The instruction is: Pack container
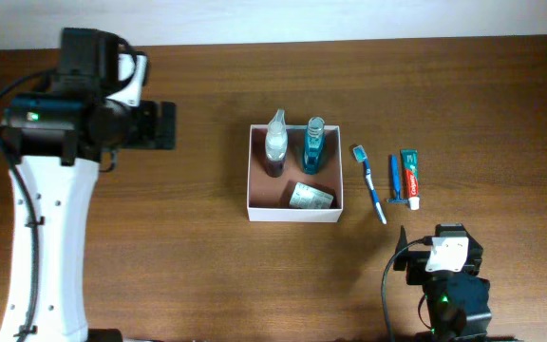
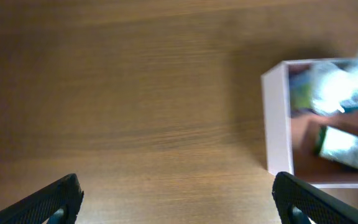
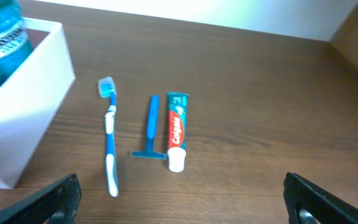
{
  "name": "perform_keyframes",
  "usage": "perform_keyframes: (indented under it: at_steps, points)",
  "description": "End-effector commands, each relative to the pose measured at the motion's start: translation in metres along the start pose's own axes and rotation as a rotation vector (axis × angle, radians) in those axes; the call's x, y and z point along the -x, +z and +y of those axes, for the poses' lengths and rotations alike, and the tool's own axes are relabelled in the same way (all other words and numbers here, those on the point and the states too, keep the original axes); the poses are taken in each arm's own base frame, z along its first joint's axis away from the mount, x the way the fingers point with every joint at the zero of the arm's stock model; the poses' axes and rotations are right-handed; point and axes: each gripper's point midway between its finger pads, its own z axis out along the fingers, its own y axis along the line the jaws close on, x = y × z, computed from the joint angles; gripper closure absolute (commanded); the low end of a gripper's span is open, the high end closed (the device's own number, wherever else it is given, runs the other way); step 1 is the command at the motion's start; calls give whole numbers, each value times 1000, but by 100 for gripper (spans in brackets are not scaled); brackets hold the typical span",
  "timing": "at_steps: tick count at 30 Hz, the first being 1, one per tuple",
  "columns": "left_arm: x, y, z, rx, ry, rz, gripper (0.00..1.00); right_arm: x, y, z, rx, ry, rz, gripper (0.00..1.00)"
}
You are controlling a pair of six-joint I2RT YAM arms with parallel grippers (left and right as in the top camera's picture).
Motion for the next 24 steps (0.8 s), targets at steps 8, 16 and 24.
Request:
perform_keyframes:
  at_steps: [8, 16, 24]
  points:
    - [3, -5, 19, 2, -89, -23, 0, 13, -56, 127, 835, 71, -56, 1]
    - [3, -5, 19, 2, -89, -23, 0, 43, -44, 99, 666, 421, -19, 1]
    - [3, -5, 19, 2, -89, -23, 0, 98, -36, 79, 538, 365, 134, 1]
